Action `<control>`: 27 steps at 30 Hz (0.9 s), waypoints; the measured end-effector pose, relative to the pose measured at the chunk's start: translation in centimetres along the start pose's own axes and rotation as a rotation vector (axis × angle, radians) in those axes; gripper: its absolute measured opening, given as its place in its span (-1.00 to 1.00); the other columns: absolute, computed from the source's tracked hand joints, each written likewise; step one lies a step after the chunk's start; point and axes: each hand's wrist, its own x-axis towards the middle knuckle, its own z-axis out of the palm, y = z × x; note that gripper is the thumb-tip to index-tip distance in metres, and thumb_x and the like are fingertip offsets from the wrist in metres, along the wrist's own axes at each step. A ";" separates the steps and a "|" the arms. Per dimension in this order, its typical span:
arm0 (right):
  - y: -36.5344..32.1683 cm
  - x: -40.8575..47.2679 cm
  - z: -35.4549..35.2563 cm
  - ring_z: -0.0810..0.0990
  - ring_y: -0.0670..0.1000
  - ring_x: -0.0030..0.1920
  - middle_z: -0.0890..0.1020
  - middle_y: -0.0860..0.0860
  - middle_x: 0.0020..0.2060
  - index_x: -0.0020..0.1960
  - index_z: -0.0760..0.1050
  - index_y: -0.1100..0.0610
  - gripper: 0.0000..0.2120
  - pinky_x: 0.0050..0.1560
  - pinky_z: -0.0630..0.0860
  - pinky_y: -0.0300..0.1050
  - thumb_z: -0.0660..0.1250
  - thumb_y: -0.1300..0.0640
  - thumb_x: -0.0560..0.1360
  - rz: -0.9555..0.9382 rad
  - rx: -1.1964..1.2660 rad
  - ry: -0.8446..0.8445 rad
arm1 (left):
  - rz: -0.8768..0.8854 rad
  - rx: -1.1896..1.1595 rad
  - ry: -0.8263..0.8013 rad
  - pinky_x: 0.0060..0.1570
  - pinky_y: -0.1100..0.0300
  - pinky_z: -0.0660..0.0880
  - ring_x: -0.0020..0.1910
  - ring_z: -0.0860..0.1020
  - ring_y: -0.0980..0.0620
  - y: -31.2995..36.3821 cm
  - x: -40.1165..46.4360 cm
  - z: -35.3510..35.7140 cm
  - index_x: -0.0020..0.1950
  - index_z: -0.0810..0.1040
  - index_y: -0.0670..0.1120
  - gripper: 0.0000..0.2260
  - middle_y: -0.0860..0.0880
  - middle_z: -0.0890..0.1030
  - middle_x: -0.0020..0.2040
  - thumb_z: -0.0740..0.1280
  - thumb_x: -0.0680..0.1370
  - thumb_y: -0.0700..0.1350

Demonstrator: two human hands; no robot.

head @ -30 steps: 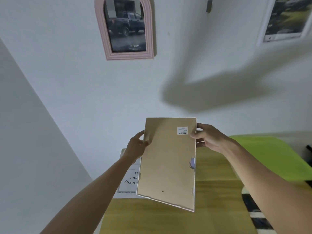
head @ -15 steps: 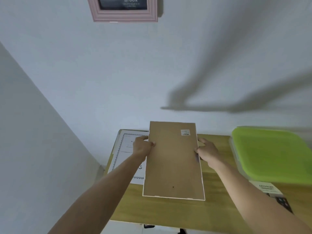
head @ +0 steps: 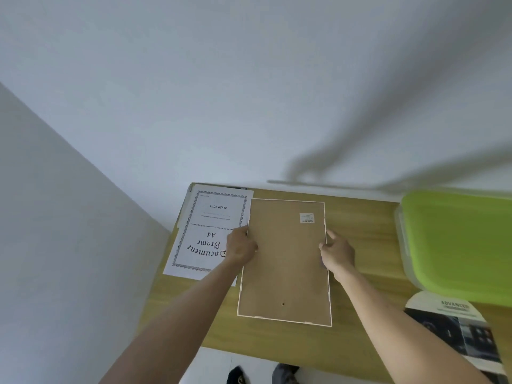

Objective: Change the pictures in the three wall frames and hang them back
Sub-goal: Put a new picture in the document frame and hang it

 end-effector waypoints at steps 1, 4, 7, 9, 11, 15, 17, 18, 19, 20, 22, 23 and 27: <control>0.3 0.5 0.3 0.64 0.06 -0.22 0.71 0.06 -0.10 0.43 0.45 -0.03 -0.55 -0.21 0.56 -0.15 0.24 0.23 0.58 0.007 -0.006 0.002 | -0.004 0.007 0.007 -0.29 0.14 0.50 -0.27 0.51 -0.06 -0.3 0.3 0.4 -0.11 0.61 -0.25 -0.76 -0.20 0.66 -0.11 0.26 0.28 -0.35; 1.2 1.6 1.1 0.65 0.10 -0.14 0.70 0.05 -0.06 0.37 0.51 -0.03 -0.58 -0.10 0.60 -0.08 0.24 0.24 0.56 0.024 -0.029 0.008 | -0.003 0.057 0.011 -0.33 0.17 0.43 -0.27 0.47 -0.05 -0.9 1.0 1.3 -0.11 0.58 -0.28 -0.79 -0.20 0.64 -0.14 0.25 0.30 -0.36; 1.4 2.1 1.6 0.61 0.08 -0.22 0.69 0.02 -0.11 0.32 0.55 -0.03 -0.61 -0.22 0.54 -0.13 0.24 0.24 0.56 -0.010 -0.077 0.026 | 0.023 0.169 0.017 -0.29 0.13 0.38 -0.24 0.41 -0.08 -1.3 1.3 2.1 -0.15 0.52 -0.32 -0.87 -0.16 0.51 -0.22 0.27 0.33 -0.36; 1.3 2.2 1.7 0.59 0.09 -0.21 0.68 0.01 -0.09 0.27 0.56 -0.06 -0.64 -0.25 0.47 -0.15 0.24 0.23 0.56 -0.017 -0.139 0.030 | 0.058 0.238 0.026 -0.22 0.12 0.35 -0.19 0.37 -0.07 -1.6 1.4 2.4 -0.24 0.48 -0.25 -0.94 -0.14 0.45 -0.18 0.29 0.34 -0.37; 1.4 2.3 1.7 0.62 0.14 -0.11 0.69 0.03 -0.05 0.25 0.57 -0.07 -0.66 -0.18 0.53 -0.09 0.24 0.20 0.55 -0.004 -0.181 0.027 | 0.087 0.249 0.029 -0.18 0.11 0.34 -0.16 0.37 -0.07 -2.0 1.5 2.5 -0.23 0.49 -0.24 -0.93 -0.15 0.46 -0.13 0.29 0.34 -0.37; 1.5 1.8 1.4 0.63 0.16 0.04 0.68 0.05 0.00 0.29 0.53 -0.03 -0.65 -0.04 0.58 -0.02 0.26 0.16 0.53 -0.002 -0.194 0.025 | 0.126 0.291 -0.028 -0.12 0.13 0.41 -0.04 0.48 -0.13 -2.8 1.4 2.1 -0.10 0.48 -0.29 -0.86 -0.18 0.50 0.03 0.28 0.35 -0.34; 1.7 0.9 1.2 0.60 0.14 0.10 0.64 0.04 0.08 0.24 0.50 -0.01 -0.72 0.00 0.56 -0.02 0.28 0.12 0.54 -0.025 -0.249 0.046 | 0.161 0.375 -0.092 0.02 0.13 0.45 0.14 0.47 -0.13 -2.9 0.9 1.6 0.15 0.48 -0.24 -0.68 -0.14 0.44 0.23 0.35 0.40 -0.25; 1.9 0.2 1.1 0.59 0.12 0.11 0.60 0.03 0.10 0.18 0.51 -0.01 -0.79 0.01 0.55 -0.03 0.28 0.09 0.54 -0.037 -0.300 0.058 | 0.202 0.458 -0.130 0.13 0.08 0.46 0.26 0.42 -0.13 -2.8 0.6 1.4 0.28 0.42 -0.20 -0.55 -0.14 0.37 0.34 0.40 0.42 -0.19; 2.3 -0.4 1.1 0.59 0.11 0.09 0.57 0.02 0.10 0.12 0.52 -0.01 -0.84 0.00 0.54 -0.04 0.27 0.07 0.55 -0.043 -0.358 0.064 | 0.253 0.562 -0.174 0.23 0.02 0.44 0.38 0.33 -0.14 -2.9 0.2 1.3 0.39 0.33 -0.17 -0.42 -0.15 0.27 0.45 0.45 0.43 -0.13; 2.7 -1.1 1.1 0.59 0.11 0.07 0.55 0.03 0.10 0.09 0.54 -0.01 -0.85 -0.01 0.53 -0.05 0.26 0.04 0.56 -0.046 -0.416 0.064 | 0.294 0.661 -0.222 0.30 -0.04 0.41 0.47 0.21 -0.15 -3.0 -0.2 1.2 0.47 0.21 -0.15 -0.29 -0.16 0.14 0.53 0.48 0.43 -0.07; 3.2 -2.3 1.5 0.60 0.13 0.05 0.54 0.05 0.08 0.06 0.57 0.00 -0.84 -0.04 0.52 -0.05 0.26 0.01 0.56 -0.056 -0.497 0.056 | 0.346 0.800 -0.316 0.41 -0.08 0.31 0.57 -0.01 -0.15 -3.3 -1.0 1.1 0.57 -0.02 -0.17 -0.04 -0.16 -0.14 0.59 0.53 0.40 0.03; 3.2 -2.7 1.8 0.59 0.14 0.05 0.54 0.06 0.08 0.06 0.57 0.01 -0.84 -0.06 0.50 -0.05 0.26 0.01 0.56 -0.063 -0.517 0.061 | 0.357 0.847 -0.360 0.46 -0.09 0.25 0.58 -0.11 -0.14 -3.5 -1.4 1.1 0.58 -0.14 -0.19 0.07 -0.17 -0.25 0.59 0.54 0.38 0.07; 2.5 -3.5 3.0 0.59 0.21 0.03 0.56 0.12 0.06 0.01 0.60 0.09 -0.81 -0.12 0.47 -0.07 0.26 0.04 0.54 0.010 -0.497 0.085 | 0.351 0.914 -0.505 0.52 -0.10 0.10 0.54 -0.35 -0.09 -4.8 -1.7 1.0 0.52 -0.40 -0.23 0.29 -0.15 -0.43 0.52 0.59 0.30 0.12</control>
